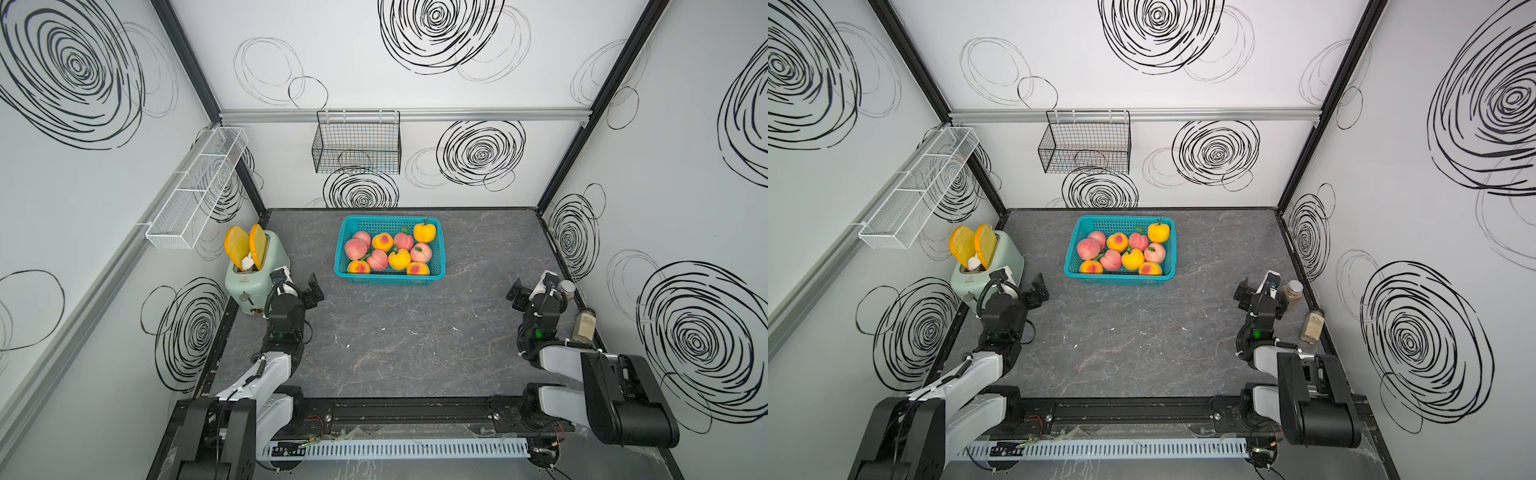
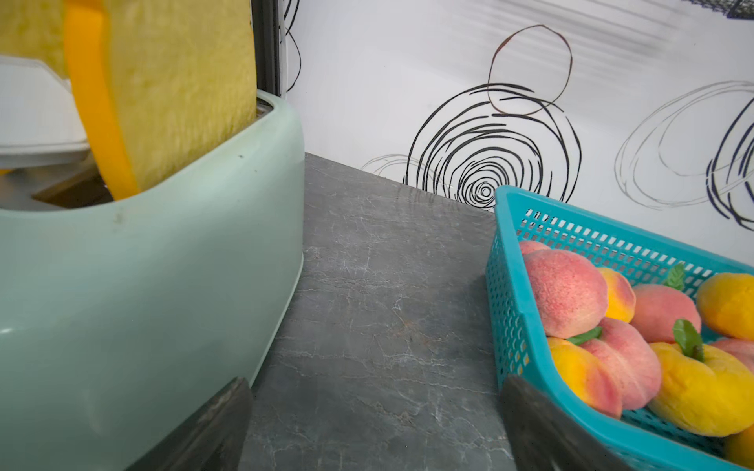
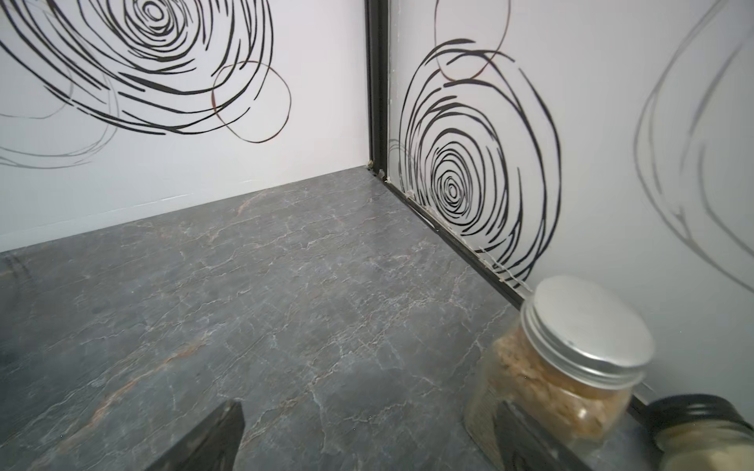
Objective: Put the peaches into the basket
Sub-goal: Reset both arms
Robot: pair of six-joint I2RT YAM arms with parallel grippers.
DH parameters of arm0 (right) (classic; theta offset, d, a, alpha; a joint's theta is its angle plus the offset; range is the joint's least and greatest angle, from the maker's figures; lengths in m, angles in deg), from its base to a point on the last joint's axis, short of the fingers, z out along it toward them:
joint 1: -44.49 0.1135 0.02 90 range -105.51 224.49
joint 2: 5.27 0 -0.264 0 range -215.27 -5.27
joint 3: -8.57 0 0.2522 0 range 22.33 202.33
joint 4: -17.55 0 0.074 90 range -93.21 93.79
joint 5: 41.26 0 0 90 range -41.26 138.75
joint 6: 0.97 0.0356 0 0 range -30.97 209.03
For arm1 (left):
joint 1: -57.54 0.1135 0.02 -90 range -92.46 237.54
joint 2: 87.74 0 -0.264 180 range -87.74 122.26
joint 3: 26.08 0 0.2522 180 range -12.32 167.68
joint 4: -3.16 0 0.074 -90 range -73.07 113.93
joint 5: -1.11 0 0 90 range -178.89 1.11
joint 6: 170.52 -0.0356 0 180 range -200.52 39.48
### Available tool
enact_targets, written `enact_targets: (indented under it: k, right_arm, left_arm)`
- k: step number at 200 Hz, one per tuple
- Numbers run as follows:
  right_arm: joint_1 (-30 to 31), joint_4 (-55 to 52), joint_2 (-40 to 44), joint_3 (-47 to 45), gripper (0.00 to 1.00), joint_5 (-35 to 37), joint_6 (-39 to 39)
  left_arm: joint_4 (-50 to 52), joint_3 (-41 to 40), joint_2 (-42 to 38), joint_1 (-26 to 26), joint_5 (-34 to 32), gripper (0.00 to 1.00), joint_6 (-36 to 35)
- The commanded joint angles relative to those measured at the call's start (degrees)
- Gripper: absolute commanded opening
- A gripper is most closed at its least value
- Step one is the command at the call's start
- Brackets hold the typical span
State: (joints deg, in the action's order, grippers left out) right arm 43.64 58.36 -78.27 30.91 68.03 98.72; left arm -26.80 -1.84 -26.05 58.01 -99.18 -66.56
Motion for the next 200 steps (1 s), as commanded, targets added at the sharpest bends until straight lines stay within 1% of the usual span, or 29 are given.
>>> enact_targets:
  k: [1, 19, 32, 40, 53, 64, 72, 87, 92, 98, 104, 115, 126, 142, 161, 179, 200]
  right_arm:
    - [0.24, 8.89, -1.72, 1.43, 0.99, -3.56, -2.02]
    - [0.70, 11.53, -2.78, 0.75, 0.99, -3.90, -3.35]
    - [0.76, 14.31, -4.34, 0.12, 0.99, -3.73, -3.69]
    - [0.75, 15.63, -5.63, 0.09, 0.99, -4.24, -3.74]
    - [0.74, 17.72, -8.37, 0.62, 0.99, -8.05, -5.14]
    - [0.75, 15.65, -9.68, 2.36, 0.99, -12.77, -7.18]
    - [0.84, 15.82, -11.11, 3.05, 0.99, -15.10, -8.11]
    - [0.89, 19.25, -14.33, 2.87, 0.99, -17.23, -9.02]
    - [0.86, 20.50, -14.43, 2.40, 0.99, -17.43, -9.06]
    - [1.12, 19.51, -13.84, 2.39, 0.99, -17.40, -9.60]
    - [1.81, 18.23, -13.40, 2.64, 0.99, -16.92, -10.22]
    - [2.05, 20.44, -13.83, 1.97, 0.99, -16.78, -10.40]
    - [2.03, 18.88, -13.49, 2.39, 0.99, -16.74, -10.36]
    - [1.98, 19.25, -13.67, 2.31, 0.99, -16.90, -10.31]
    - [2.03, 19.31, -13.68, 2.30, 0.99, -16.84, -10.31]
    - [1.95, 19.22, -13.68, 2.36, 0.99, -16.96, -10.31]
    - [1.90, 19.20, -13.67, 2.41, 0.99, -16.98, -10.33]
  left_arm:
    - [-14.31, -1.60, 4.20, 1.33, 1.81, 0.98, -4.94]
    - [-19.55, -1.06, 9.30, 2.29, 6.10, 0.98, -4.63]
    - [-19.43, 1.08, 11.85, 2.61, 9.88, 0.98, -6.01]
    - [-18.79, 2.49, 13.28, 2.61, 10.58, 0.98, -7.05]
    - [-20.00, 3.94, 16.24, 3.06, 13.23, 0.98, -8.05]
    - [-20.56, 5.46, 19.18, 3.85, 17.18, 0.98, -8.35]
    - [-17.19, 7.38, 19.73, 3.80, 20.24, 0.98, -9.80]
    - [-13.48, 10.28, 21.59, 3.05, 22.05, 0.98, -11.22]
    - [-12.48, 11.25, 22.14, 2.53, 22.21, 0.98, -11.91]
    - [-11.59, 12.07, 22.77, 1.79, 22.19, 0.98, -12.84]
    - [-9.65, 12.97, 22.79, 0.97, 21.12, 0.98, -13.66]
    - [-9.35, 13.10, 22.75, 0.08, 19.56, 0.98, -14.14]
    - [-9.38, 13.20, 22.81, 0.27, 19.17, 0.98, -13.85]
    - [-9.44, 13.48, 23.21, 1.36, 19.74, 0.98, -12.71]
    - [-10.28, 12.79, 22.76, 1.16, 19.48, 0.98, -12.86]
    - [-13.76, 10.31, 21.74, 1.11, 19.81, 0.98, -12.92]
    - [-13.25, 10.73, 22.03, 1.16, 19.70, 0.98, -12.94]
